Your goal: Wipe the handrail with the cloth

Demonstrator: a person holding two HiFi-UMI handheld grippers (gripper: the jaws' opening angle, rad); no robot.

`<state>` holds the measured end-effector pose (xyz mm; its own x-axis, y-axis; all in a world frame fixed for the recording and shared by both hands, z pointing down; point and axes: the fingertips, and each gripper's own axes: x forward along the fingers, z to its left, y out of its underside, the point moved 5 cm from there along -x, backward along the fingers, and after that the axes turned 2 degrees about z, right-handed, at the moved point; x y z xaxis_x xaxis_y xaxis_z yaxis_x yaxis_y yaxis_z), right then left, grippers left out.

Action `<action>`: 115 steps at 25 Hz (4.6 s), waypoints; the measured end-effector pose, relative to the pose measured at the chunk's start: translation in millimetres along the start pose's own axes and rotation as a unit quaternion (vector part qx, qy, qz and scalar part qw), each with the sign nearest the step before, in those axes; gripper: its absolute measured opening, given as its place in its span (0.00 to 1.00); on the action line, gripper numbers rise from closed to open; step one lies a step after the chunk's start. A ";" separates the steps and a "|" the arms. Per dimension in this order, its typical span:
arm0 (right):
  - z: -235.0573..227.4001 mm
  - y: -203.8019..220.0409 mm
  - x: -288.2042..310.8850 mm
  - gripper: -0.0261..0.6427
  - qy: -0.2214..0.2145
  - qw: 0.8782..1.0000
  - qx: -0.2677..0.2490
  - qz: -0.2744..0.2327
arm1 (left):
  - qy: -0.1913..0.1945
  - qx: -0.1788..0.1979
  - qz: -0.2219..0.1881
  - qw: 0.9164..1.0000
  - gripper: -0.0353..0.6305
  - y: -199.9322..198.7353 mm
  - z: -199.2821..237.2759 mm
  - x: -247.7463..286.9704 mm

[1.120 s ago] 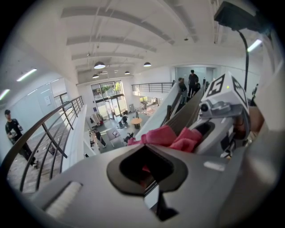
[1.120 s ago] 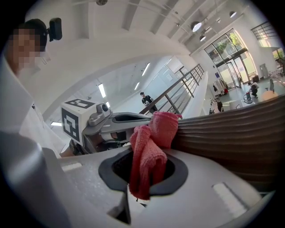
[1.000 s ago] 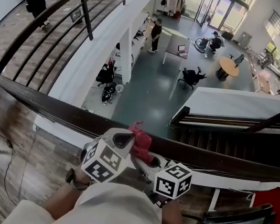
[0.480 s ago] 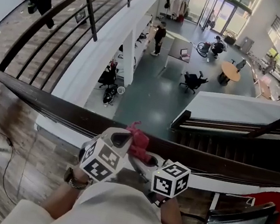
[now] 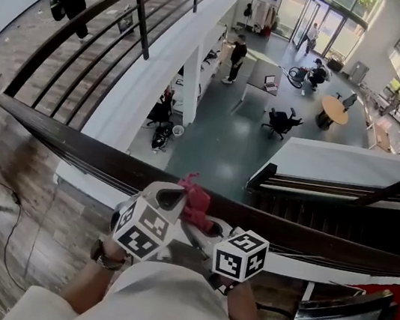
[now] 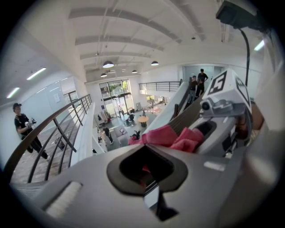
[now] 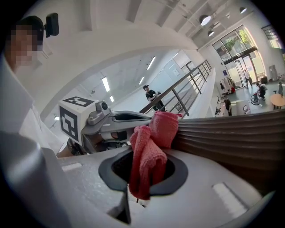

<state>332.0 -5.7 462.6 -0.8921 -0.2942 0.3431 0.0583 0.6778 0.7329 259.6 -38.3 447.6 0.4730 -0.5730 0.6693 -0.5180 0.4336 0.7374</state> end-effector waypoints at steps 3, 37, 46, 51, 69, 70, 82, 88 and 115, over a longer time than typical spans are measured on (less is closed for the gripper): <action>4.0 -3.2 10.5 0.13 0.001 1.000 -0.002 0.001 | -0.004 -0.004 -0.001 1.000 0.06 4.1 9.5 -4.9; 11.2 -4.4 24.9 0.13 -0.008 0.999 -0.031 0.010 | -0.023 -0.024 -0.015 0.999 0.06 8.9 24.3 -18.9; -1.6 2.2 -2.3 0.13 -0.007 1.000 -0.029 0.007 | -0.021 -0.023 -0.017 0.999 0.06 -3.3 -0.1 -4.8; -3.4 5.1 -11.6 0.13 -0.010 0.999 -0.033 0.012 | -0.022 -0.021 -0.012 0.999 0.06 -6.4 -9.5 -2.6; -22.9 18.1 -59.9 0.13 0.009 1.000 -0.020 -0.017 | 0.005 0.001 -0.005 1.000 0.06 -30.6 -51.2 21.3; -23.7 18.9 -63.0 0.13 0.013 1.000 -0.020 -0.019 | 0.005 0.002 -0.004 1.000 0.06 -32.3 -54.0 22.3; -36.9 22.4 -91.6 0.13 0.027 0.999 -0.011 -0.042 | 0.018 0.024 0.001 1.000 0.06 -50.3 -76.2 36.4; -42.7 27.4 -101.7 0.13 0.028 0.998 -0.006 -0.048 | 0.024 0.031 0.003 0.999 0.06 -54.1 -86.3 43.3; -48.3 30.4 -128.3 0.13 -0.009 0.999 -0.018 -0.034 | -0.003 0.007 0.002 1.000 0.06 -65.7 -109.1 45.9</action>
<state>469.8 20.1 469.3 -0.9023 -0.3266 0.2813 0.0132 0.6314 0.7753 393.1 -17.3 439.9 0.4671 -0.5760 0.6709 -0.5288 0.4261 0.7340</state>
